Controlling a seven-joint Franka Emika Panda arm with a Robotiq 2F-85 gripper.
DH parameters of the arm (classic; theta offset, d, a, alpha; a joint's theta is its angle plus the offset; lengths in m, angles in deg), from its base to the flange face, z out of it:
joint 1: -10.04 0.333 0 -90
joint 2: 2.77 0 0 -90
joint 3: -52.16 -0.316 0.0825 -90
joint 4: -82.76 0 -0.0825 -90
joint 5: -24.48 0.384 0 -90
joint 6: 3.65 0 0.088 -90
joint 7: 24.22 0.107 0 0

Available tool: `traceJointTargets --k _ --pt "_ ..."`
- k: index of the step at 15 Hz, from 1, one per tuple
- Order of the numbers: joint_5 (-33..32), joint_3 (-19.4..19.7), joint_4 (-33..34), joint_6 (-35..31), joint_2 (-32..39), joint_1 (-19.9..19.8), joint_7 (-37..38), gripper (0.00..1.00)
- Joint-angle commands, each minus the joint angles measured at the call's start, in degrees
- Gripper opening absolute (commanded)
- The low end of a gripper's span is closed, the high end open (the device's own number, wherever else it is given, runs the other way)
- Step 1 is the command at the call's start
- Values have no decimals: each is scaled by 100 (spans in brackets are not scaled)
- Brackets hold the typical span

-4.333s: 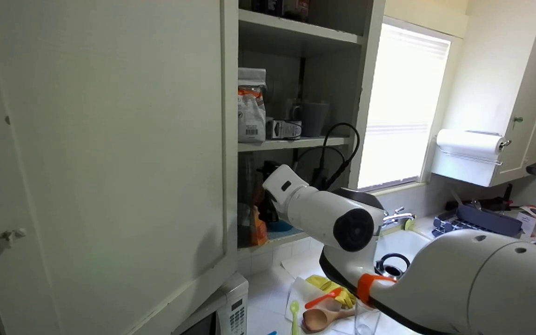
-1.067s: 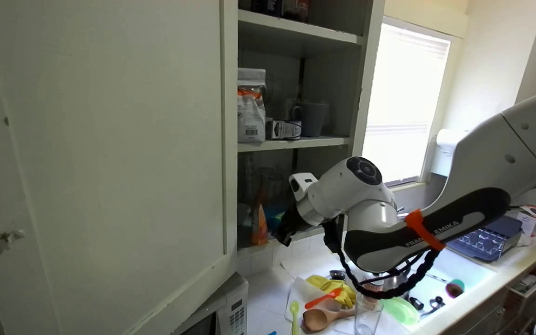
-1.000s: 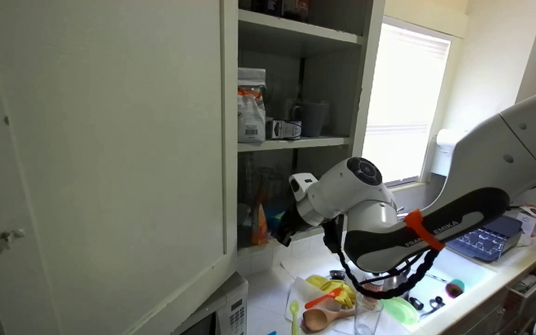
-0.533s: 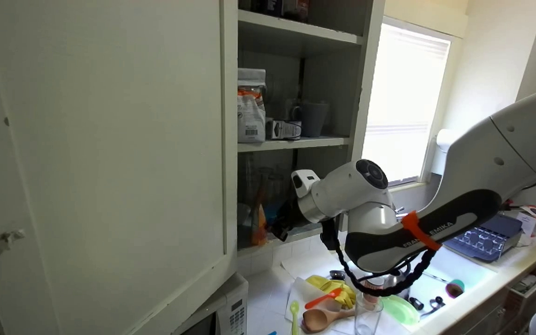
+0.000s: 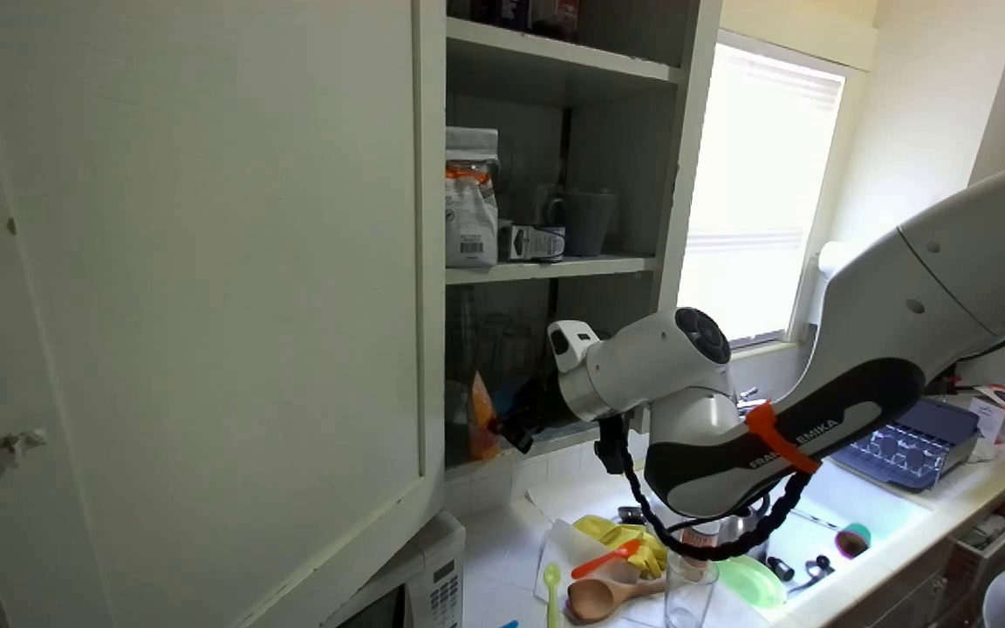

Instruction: Pick up the orange sachet and put it in the open cabinet

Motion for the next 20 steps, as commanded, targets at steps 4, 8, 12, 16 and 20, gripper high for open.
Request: traceJointTargets --k 4,8,12,16,20 --pt "166 -780 -103 -384 155 -739 59 0" --pt "312 -1142 -144 -885 303 -1102 140 0" --pt "597 -1600 -238 -1428 455 -1518 79 0" --pt "550 -1910 -283 -1067 776 -1646 120 0" --pt "640 -1893 -226 -895 583 -1627 130 0"
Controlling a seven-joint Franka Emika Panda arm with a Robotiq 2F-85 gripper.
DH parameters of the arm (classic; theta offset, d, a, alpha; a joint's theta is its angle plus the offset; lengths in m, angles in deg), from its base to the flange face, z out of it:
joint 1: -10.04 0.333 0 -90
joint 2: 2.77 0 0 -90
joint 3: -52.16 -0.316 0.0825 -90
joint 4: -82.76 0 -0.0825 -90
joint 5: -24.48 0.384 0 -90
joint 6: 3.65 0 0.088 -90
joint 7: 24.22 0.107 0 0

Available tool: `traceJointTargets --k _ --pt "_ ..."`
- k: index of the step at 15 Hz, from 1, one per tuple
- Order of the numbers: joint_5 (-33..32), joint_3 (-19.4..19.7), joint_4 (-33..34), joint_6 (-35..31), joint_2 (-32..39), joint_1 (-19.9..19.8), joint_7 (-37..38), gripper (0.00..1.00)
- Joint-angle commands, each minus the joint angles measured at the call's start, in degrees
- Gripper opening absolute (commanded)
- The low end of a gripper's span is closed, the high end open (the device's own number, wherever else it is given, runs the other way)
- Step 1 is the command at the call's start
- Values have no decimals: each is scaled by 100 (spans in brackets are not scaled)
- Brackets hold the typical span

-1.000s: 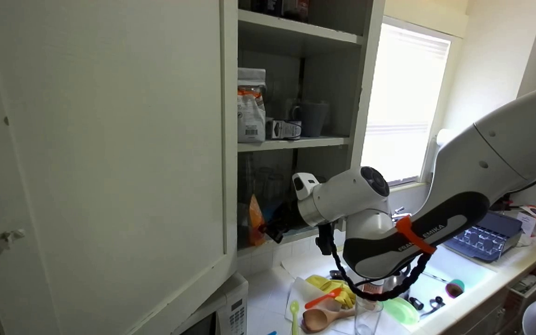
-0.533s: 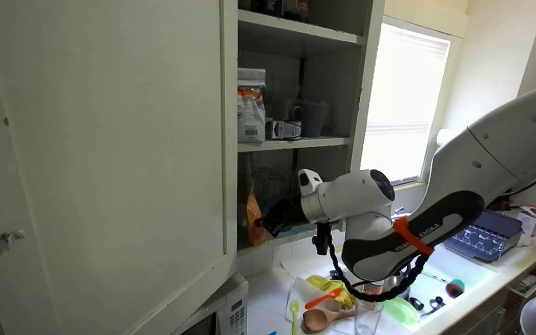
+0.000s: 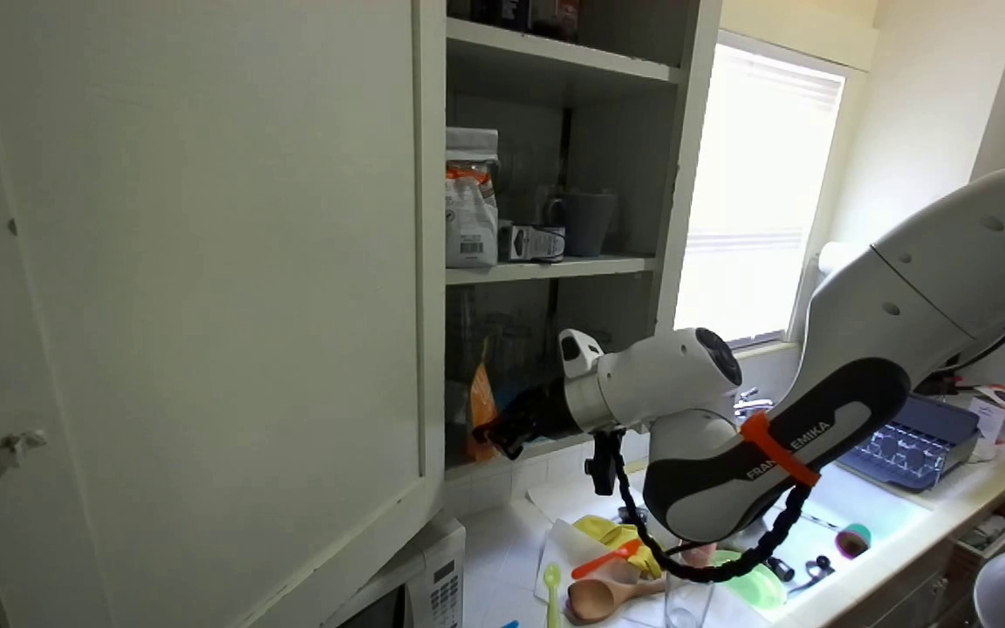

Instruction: Pick up the orange sachet and put it in the open cabinet

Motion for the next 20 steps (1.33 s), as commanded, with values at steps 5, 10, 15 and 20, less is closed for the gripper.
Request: traceJointTargets --k 5,10,15,20 --pt "59 -2 16 181 -2 -4 0 1" --pt "62 9 72 636 75 82 63 0" --pt "117 -17 130 1064 199 154 121 0" --pt "250 0 130 716 -91 71 195 0"
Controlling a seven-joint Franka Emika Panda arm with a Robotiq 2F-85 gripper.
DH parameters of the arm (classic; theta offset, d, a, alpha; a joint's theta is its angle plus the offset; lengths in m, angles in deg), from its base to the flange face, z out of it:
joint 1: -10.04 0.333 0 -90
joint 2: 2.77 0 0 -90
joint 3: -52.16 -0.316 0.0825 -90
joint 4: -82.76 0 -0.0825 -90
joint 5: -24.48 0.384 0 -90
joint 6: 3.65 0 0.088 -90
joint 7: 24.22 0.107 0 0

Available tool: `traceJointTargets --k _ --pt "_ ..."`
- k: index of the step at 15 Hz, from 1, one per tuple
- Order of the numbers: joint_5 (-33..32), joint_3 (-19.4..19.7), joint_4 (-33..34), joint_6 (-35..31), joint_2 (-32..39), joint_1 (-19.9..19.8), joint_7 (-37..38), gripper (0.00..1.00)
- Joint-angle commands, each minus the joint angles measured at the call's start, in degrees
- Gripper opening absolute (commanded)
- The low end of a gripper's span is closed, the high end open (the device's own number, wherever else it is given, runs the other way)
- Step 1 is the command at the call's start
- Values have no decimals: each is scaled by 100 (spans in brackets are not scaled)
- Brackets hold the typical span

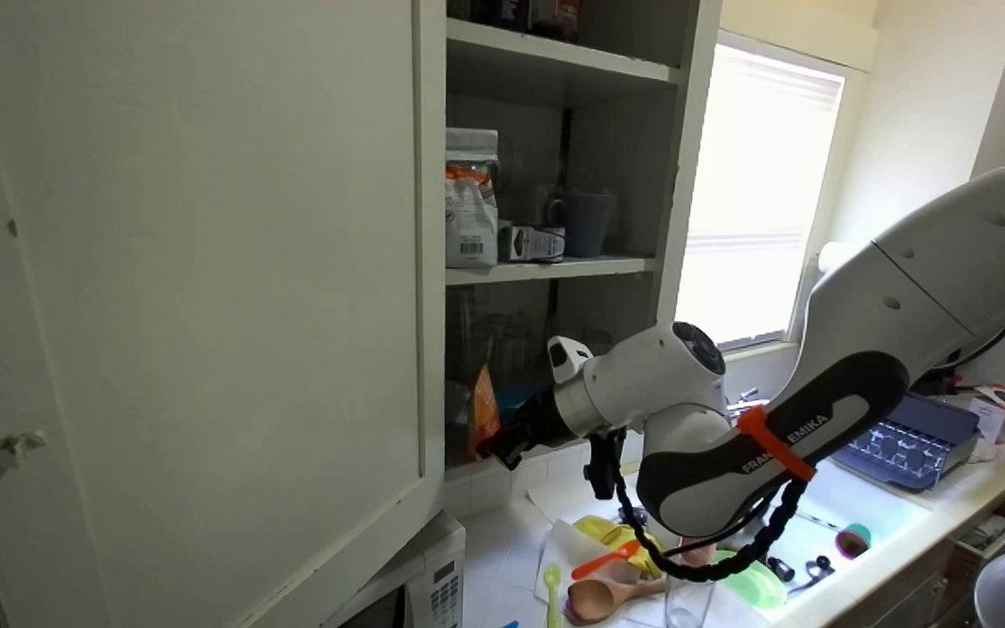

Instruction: Pick up the orange sachet and put it in the open cabinet

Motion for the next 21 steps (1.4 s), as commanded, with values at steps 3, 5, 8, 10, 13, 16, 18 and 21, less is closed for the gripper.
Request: traceJointTargets --k 3,5,8,10,13,16,18,21 --pt "195 -40 12 -172 -107 -96 71 0" --pt "201 -71 10 -160 -38 -123 38 0" --pt "250 -108 -14 -412 -122 -210 22 0" --pt "293 -137 -30 -634 -132 -284 3 0" --pt "353 -194 -47 -810 -102 -395 -19 0" --pt "397 -267 -92 -798 -19 -509 -24 0" --pt "452 -318 -147 -817 -3 -600 -4 0" --pt "528 -399 -224 -841 5 -724 19 0"
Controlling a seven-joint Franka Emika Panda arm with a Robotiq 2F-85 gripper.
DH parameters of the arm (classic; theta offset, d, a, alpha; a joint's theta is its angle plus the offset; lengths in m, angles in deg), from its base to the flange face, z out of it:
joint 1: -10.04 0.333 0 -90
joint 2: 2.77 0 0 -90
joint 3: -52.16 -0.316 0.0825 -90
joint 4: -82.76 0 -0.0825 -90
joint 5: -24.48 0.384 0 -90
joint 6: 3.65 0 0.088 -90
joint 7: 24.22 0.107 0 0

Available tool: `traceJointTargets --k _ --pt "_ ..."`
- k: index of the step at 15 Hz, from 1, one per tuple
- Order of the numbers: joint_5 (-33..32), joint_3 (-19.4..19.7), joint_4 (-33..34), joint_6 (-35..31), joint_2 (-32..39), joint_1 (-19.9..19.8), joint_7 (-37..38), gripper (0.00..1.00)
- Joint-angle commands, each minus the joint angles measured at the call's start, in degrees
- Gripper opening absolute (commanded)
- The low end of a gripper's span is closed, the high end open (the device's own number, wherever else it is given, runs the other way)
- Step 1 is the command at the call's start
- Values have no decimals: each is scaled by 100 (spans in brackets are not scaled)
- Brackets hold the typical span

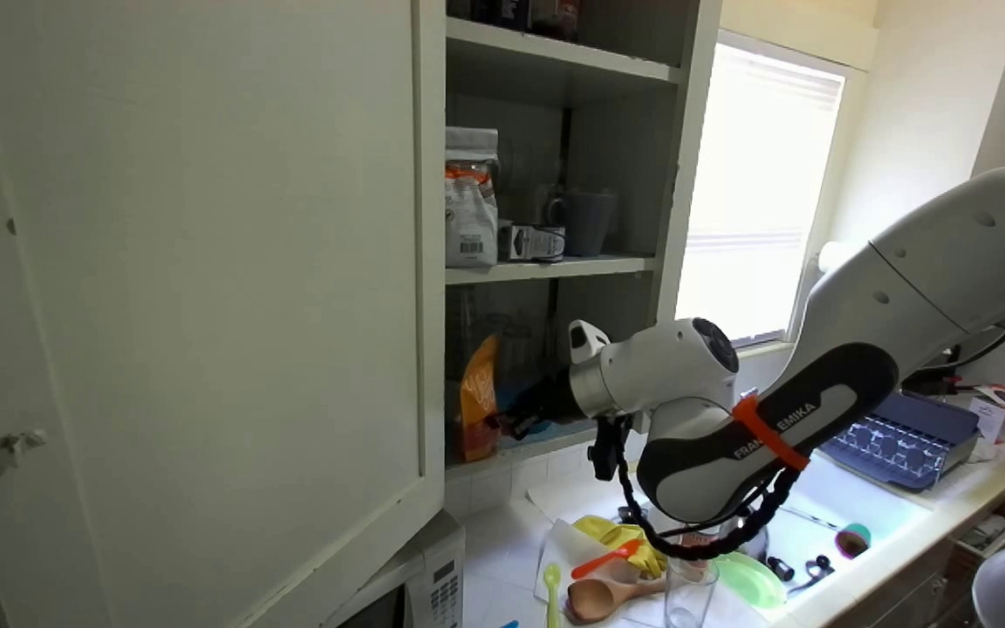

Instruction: Pick up the orange sachet and put it in the open cabinet

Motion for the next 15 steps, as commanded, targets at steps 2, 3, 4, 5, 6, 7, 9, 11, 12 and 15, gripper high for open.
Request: traceJointTargets --k 2,3,4,5,6,7,9,11,12,15 --pt "210 -338 -175 -175 38 -325 39 0" --pt "213 -371 -171 -180 74 -338 49 0" --pt "219 -397 -169 -197 67 -361 60 0" --pt "209 -432 -176 -230 100 -391 67 0" --pt "203 -465 -185 -276 119 -419 82 0" --pt "193 -493 -198 -373 108 -447 96 0" --pt "175 -527 -201 -418 113 -472 142 0" --pt "166 -551 -205 -476 87 -501 173 0" --pt "171 -561 -209 -516 41 -526 185 0" --pt "90 -359 -95 -321 47 -354 160 1"
